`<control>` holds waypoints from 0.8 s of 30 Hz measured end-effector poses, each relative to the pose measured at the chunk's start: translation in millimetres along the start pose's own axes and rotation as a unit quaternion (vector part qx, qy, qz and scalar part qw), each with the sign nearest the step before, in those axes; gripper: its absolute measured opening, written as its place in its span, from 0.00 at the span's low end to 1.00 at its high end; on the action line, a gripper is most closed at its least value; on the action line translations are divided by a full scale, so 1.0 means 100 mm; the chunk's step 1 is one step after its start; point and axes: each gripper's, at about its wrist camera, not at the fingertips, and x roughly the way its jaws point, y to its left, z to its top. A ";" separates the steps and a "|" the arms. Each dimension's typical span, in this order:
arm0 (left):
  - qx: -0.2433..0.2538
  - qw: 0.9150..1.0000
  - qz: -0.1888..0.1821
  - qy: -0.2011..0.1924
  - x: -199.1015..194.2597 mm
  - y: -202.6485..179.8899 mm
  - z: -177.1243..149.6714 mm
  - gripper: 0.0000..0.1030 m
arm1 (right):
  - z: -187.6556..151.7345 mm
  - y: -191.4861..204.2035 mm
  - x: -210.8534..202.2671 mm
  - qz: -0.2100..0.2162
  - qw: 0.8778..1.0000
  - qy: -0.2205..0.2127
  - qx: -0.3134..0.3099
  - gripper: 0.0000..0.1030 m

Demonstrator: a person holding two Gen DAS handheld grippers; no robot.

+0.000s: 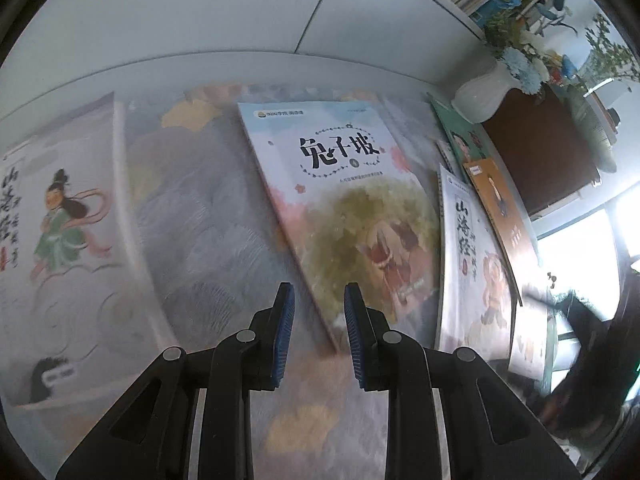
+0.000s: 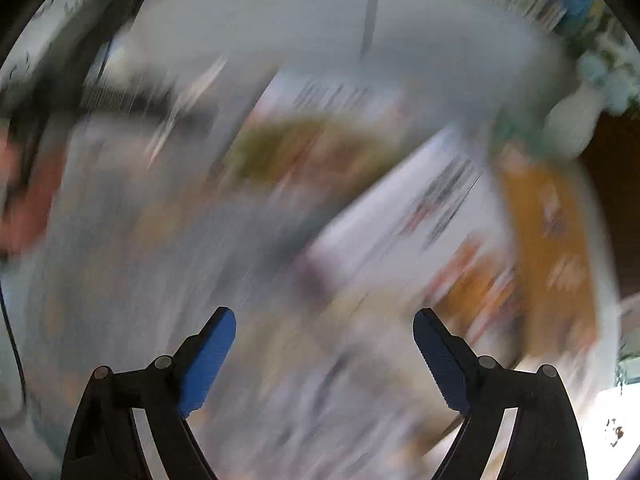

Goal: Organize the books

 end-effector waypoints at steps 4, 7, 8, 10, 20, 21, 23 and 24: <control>-0.017 1.000 -0.012 0.002 0.13 0.01 0.06 0.22 | 0.72 -0.55 0.30 0.007 0.998 -0.041 0.044 0.86; -0.014 1.000 -0.013 0.006 0.21 -0.02 0.08 0.22 | 1.06 -0.76 0.66 0.048 0.996 -0.027 0.070 0.58; -0.015 1.000 -0.015 0.007 0.23 -0.03 0.08 0.22 | 1.12 -0.81 0.76 0.059 0.995 -0.017 0.079 0.51; -0.018 1.000 -0.020 0.007 0.27 -0.03 0.08 0.22 | 1.24 -0.90 0.97 0.064 0.993 -0.001 0.096 0.50; -0.051 0.996 -0.076 0.005 0.32 0.01 0.05 0.22 | 1.33 -0.68 1.24 0.112 0.991 0.045 0.064 0.52; -0.052 0.996 -0.078 0.006 0.32 0.00 0.03 0.22 | 1.32 -0.66 1.23 0.119 0.990 0.045 0.067 0.52; -0.051 0.996 -0.074 0.010 0.26 0.00 -0.05 0.22 | 1.26 -0.60 1.19 0.158 0.983 0.050 0.084 0.52; -0.049 0.996 -0.068 0.012 0.22 0.00 -0.10 0.22 | 1.22 -0.58 1.16 0.176 0.979 0.052 0.093 0.52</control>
